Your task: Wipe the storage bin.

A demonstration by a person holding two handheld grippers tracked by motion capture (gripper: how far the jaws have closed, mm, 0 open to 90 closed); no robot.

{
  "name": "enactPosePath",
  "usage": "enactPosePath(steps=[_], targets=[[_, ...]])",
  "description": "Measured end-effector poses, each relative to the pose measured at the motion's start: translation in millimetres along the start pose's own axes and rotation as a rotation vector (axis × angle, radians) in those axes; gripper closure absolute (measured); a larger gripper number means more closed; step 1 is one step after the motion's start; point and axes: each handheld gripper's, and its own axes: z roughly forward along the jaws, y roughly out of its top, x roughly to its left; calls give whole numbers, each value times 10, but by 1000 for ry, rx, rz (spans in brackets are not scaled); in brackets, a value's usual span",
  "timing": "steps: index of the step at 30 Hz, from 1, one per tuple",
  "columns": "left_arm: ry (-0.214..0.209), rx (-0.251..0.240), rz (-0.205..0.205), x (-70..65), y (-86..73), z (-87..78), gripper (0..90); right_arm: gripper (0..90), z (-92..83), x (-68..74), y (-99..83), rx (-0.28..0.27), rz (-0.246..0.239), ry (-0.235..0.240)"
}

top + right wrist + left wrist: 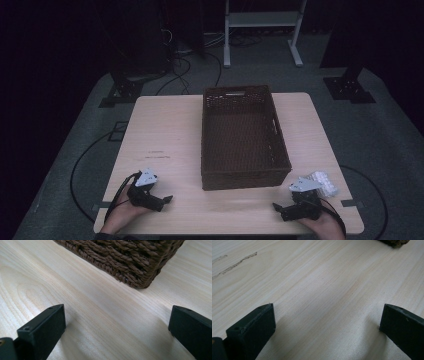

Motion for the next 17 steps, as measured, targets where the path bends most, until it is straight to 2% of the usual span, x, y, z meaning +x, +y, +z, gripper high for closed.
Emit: enactPosePath(steps=[5, 17], targets=[[-1, 0, 2, -2, -1, 0, 0, 6, 5, -7, -23, -22, 0, 3], [-1, 0, 2, -2, -1, 0, 0, 6, 3, -3, -25, -21, 5, 1]])
